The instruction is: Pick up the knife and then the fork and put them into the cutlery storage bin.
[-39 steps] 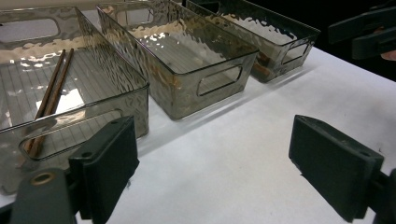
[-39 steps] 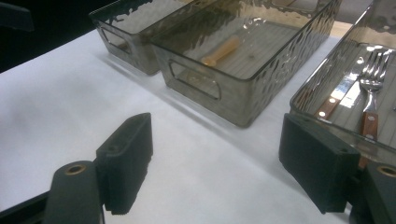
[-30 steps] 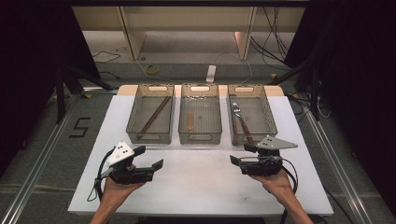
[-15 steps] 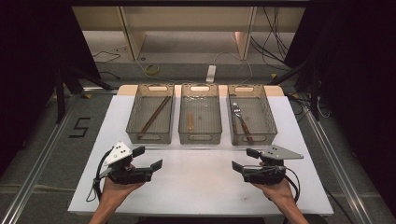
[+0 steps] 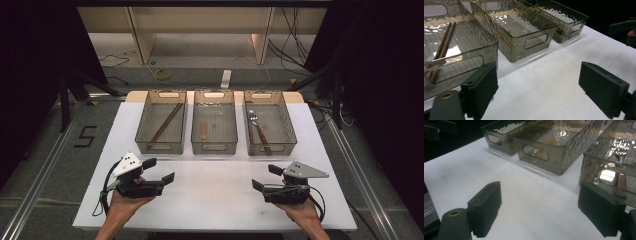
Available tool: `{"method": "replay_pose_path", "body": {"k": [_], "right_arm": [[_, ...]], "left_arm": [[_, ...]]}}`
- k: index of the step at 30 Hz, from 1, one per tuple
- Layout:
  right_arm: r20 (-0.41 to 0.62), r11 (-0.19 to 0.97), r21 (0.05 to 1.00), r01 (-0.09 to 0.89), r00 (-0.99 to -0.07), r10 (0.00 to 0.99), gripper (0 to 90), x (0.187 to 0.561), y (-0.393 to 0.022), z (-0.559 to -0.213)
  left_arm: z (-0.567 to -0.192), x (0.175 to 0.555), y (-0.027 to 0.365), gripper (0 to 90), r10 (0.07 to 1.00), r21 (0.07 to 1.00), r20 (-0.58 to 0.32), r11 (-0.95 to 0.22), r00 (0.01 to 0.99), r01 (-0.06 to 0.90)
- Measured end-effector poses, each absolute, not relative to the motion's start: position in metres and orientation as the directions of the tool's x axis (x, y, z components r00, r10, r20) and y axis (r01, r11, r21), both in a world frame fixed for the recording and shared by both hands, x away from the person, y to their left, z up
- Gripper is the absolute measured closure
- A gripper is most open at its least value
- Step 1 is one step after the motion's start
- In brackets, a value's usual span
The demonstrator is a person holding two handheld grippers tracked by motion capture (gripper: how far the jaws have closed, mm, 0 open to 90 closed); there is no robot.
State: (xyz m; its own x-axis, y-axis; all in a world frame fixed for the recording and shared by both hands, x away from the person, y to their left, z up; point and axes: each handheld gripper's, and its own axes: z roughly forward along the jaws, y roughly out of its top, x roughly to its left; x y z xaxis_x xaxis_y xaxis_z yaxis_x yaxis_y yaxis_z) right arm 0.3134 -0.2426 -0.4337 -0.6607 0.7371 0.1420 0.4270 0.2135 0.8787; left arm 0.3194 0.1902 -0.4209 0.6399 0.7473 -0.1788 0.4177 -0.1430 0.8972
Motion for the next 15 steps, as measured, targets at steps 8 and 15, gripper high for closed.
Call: {"method": "replay_pose_path", "body": {"k": [8,15], "right_arm": [[0.138,0.215,0.88,0.422,-0.663,0.736,19.9,0.3126,-0.2432,-0.4334],[0.137,0.214,0.882,0.42,-0.662,0.737,19.8,0.3127,-0.2441,-0.4327]], "left_arm": [[-0.4209,0.3196,0.19,14.9,0.747,0.897,-0.179,-0.144,0.641,0.419],[-0.4208,0.3195,0.19,14.9,0.747,0.897,-0.179,-0.143,0.641,0.417]]}}
